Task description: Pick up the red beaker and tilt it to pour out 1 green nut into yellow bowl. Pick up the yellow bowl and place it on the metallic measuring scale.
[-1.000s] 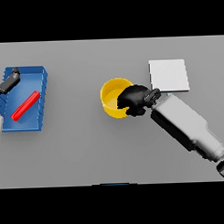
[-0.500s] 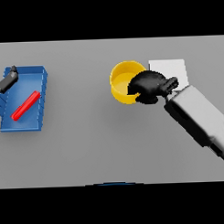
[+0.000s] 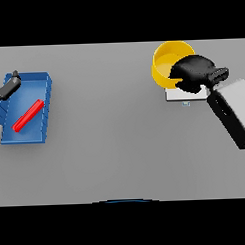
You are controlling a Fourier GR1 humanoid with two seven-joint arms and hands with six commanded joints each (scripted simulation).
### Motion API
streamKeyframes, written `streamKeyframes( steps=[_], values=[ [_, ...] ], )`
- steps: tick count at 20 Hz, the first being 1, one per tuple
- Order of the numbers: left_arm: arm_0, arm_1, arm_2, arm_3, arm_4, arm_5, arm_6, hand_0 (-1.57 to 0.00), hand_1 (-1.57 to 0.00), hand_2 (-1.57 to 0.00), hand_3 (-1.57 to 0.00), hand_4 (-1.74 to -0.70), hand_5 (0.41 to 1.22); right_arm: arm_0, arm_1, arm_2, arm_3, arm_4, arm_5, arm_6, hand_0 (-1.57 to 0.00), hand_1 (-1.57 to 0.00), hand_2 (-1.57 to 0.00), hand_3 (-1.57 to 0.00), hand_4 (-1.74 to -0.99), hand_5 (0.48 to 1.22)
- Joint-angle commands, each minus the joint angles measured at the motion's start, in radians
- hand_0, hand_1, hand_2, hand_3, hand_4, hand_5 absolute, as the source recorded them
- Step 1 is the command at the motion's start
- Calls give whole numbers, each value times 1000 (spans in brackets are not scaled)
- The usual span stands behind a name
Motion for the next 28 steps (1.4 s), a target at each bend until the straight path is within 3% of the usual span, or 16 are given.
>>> streamKeyframes(
  steps=[1,4,6,10,15,19,21,23,24,26,28],
  values=[
    [2,2,3,6,3,-3,3,1,1,1,1,-737,699,-4,6,-7,35,4,-18,-3,-1571,-1571,-1508,-1186,-1741,1221],
    [23,9,8,-10,7,-3,-11,1,1,1,1,-728,691,-7,1,-30,124,10,-67,-27,-1571,-1571,-1506,-1176,-1741,1221],
    [20,7,8,-15,8,-4,-7,1,1,1,1,-725,685,-16,8,-35,202,32,-125,-39,-1571,-1571,-1478,-1230,-1741,1221],
    [20,10,8,-20,5,-4,-1,1,1,1,1,-724,682,-16,13,-50,301,42,-163,-71,-1571,-1571,-1407,-1351,-1741,1221],
    [15,6,10,-5,2,5,-2,1,1,1,1,-728,675,-14,39,-61,368,41,-196,-94,-1571,-1571,-1362,-1338,-1741,1221],
    [5,6,4,7,-3,0,-3,1,1,1,1,-723,669,-5,51,-67,381,28,-203,-121,-1501,-1571,-1330,-1463,-1741,1221],
    [5,12,4,5,-6,-1,-5,1,1,1,1,-724,667,-6,55,-65,392,35,-210,-111,-1448,-1501,-1382,-1390,-1734,1221],
    [3,9,1,3,-6,-2,-10,1,1,1,1,-724,671,-20,57,-72,395,27,-195,-113,-1492,-1484,-1450,-1097,-1737,1221],
    [-3,7,2,11,-4,-4,-6,1,1,1,1,-722,671,-12,51,-75,382,23,-185,-112,-1439,-1337,-1286,-990,-1688,1221],
    [2,3,-2,5,-4,-5,-7,1,1,1,1,-719,668,-30,57,-71,399,33,-181,-103,-990,-882,-921,-796,-1629,1080],
    [13,-1,-5,7,-10,6,-16,1,1,1,1,-718,666,-28,52,-52,404,52,-176,-104,-634,-564,-660,-661,-1593,987]
  ],
)
